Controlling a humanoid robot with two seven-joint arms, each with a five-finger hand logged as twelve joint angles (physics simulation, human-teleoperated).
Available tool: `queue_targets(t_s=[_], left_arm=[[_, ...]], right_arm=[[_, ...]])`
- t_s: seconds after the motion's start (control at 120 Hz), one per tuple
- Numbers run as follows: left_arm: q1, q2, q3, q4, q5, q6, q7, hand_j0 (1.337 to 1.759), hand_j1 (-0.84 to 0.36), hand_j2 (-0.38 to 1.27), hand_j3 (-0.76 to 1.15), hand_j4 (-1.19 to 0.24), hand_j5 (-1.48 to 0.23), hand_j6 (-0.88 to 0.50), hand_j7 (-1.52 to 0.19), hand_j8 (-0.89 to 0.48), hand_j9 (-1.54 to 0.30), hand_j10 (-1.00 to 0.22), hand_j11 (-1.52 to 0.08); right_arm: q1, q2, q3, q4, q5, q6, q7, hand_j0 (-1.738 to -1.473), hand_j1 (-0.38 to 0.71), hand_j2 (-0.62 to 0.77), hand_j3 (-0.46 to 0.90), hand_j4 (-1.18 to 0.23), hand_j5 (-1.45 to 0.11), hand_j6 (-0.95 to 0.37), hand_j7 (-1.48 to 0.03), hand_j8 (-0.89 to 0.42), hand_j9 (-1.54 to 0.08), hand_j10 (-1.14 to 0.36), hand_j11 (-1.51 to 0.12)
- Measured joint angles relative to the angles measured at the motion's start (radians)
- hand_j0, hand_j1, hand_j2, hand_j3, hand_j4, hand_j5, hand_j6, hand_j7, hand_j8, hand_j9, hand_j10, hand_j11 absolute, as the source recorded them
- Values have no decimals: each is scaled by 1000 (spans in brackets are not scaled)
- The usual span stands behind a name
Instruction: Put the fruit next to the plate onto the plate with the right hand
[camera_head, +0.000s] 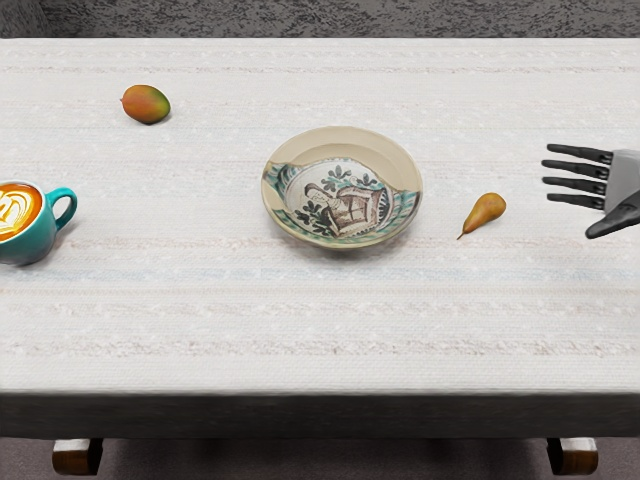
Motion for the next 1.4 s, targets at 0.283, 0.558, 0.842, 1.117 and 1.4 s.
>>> queue_targets(t_s=[0.283, 0.558, 0.842, 1.117, 1.4], left_arm=[[0, 0, 0, 0, 0, 0, 0, 1658, 349, 0, 0, 0, -1, 0, 0, 0, 0, 0, 0], [0, 0, 0, 0, 0, 0, 0, 1658, 349, 0, 0, 0, 0, 0, 0, 0, 0, 0, 0], [0, 0, 0, 0, 0, 0, 0, 1658, 349, 0, 0, 0, 0, 0, 0, 0, 0, 0, 0], [1, 0, 0, 0, 0, 0, 0, 1658, 349, 0, 0, 0, 0, 0, 0, 0, 0, 0, 0], [0, 0, 0, 0, 0, 0, 0, 1658, 349, 0, 0, 0, 0, 0, 0, 0, 0, 0, 0]], right_arm=[[68, 0, -3, 1, -39, 0, 4, -1658, -349, 1, 0, 0, 0, 3, 0, 2, 0, 1, 0], [228, 127, -13, 21, -357, 0, -17, -1658, -349, 1, 0, 0, 0, 1, 0, 0, 0, 0, 0], [287, 242, -14, 309, -726, -291, -276, -1658, -349, 1, 0, -2, 0, -3, 0, -2, 0, -2, 0], [308, 303, -89, 345, -1109, -446, -296, -1658, -349, 1, 0, -3, 0, -4, 0, -3, 0, -2, 0], [298, 447, -229, 229, -1308, -637, -297, -1658, -349, 2, 0, -4, -1, -5, 0, -4, 0, -3, 0]])
